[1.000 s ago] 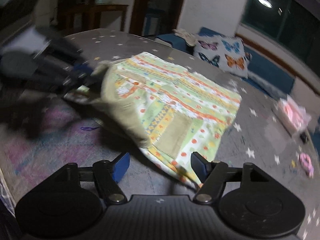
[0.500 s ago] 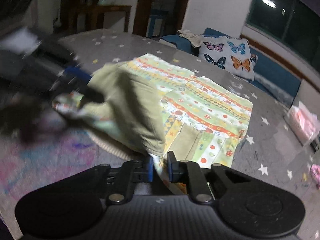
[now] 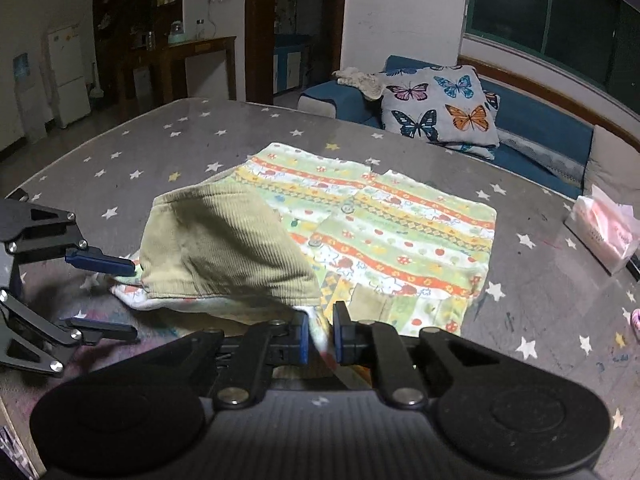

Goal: Fold clothes

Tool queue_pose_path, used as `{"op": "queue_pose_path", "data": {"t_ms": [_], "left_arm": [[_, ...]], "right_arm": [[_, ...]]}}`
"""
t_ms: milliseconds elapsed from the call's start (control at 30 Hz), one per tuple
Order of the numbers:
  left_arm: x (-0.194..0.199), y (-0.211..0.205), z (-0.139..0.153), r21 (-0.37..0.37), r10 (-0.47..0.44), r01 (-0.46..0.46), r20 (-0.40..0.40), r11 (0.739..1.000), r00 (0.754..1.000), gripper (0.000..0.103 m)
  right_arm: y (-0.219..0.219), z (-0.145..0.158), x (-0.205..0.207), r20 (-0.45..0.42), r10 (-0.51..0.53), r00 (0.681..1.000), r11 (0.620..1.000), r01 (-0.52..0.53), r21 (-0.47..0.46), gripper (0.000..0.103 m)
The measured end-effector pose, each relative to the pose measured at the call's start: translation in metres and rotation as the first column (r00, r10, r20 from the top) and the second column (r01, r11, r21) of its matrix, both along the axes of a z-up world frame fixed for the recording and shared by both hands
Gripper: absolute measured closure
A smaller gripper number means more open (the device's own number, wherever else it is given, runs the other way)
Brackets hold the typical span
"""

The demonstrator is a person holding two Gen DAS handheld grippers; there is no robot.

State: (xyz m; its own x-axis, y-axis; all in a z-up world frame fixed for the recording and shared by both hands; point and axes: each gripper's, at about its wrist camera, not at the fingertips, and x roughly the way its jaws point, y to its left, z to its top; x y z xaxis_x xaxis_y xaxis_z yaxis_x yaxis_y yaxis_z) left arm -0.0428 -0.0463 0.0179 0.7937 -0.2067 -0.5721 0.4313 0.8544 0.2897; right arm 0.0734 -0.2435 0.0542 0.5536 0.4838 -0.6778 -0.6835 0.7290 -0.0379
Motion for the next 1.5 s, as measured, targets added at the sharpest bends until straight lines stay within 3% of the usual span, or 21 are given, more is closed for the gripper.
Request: {"op": "queue_pose_path", "data": {"t_ms": [67, 133, 200, 300, 533, 800, 900, 1033, 1200, 1500], "left_arm": [[0.003, 0.002, -0.003, 0.023, 0.016, -0.017, 0.015, 1.0, 1.0, 0.052], [0.007, 0.003, -0.005, 0.048, 0.031, -0.032, 0.027, 0.998, 0.999, 0.059], [0.01, 0.005, -0.008, 0.069, 0.032, -0.035, 0.036, 0.997, 0.999, 0.08], [0.011, 0.01, -0.007, 0.072, 0.045, -0.048, 0.043, 0.996, 0.998, 0.095], [-0.02, 0.021, 0.029, 0.032, 0.024, -0.027, 0.081, 0.999, 0.996, 0.097], [-0.093, 0.026, 0.08, 0.008, -0.054, 0.053, 0.07, 0.999, 0.996, 0.097], [-0.101, 0.03, 0.092, -0.01, -0.049, 0.05, 0.068, 0.999, 0.996, 0.097], [-0.081, 0.038, 0.092, -0.031, -0.011, 0.013, 0.08, 0.999, 0.997, 0.097], [-0.023, 0.047, 0.087, -0.061, 0.056, -0.052, 0.072, 0.997, 0.996, 0.097], [0.087, 0.053, 0.042, -0.04, 0.139, -0.142, -0.075, 0.989, 0.988, 0.097]], "right_arm": [[0.0, 0.002, 0.0, 0.003, -0.004, 1.0, 1.0, 0.004, 0.007, 0.093], [0.0, 0.003, -0.001, 0.008, -0.01, 1.0, 1.0, 0.01, 0.016, 0.093], [-0.001, 0.003, -0.002, 0.01, -0.021, 1.0, 0.999, 0.021, 0.026, 0.093], [-0.003, 0.002, -0.006, 0.018, -0.036, 0.999, 0.999, 0.036, 0.041, 0.095], [-0.013, 0.017, -0.039, 0.056, -0.028, 0.998, 0.997, 0.024, 0.078, 0.096], [-0.031, 0.054, -0.112, 0.082, 0.051, 0.995, 0.995, -0.058, 0.085, 0.097], [-0.032, 0.065, -0.129, 0.089, 0.076, 0.993, 0.993, -0.084, 0.08, 0.097], [-0.024, 0.072, -0.117, 0.106, 0.075, 0.992, 0.994, -0.083, 0.07, 0.097], [-0.006, 0.073, -0.07, 0.095, 0.034, 0.995, 0.997, -0.04, 0.064, 0.1], [0.029, 0.03, 0.037, -0.008, -0.074, 0.997, 0.997, 0.074, 0.032, 0.1]]}}
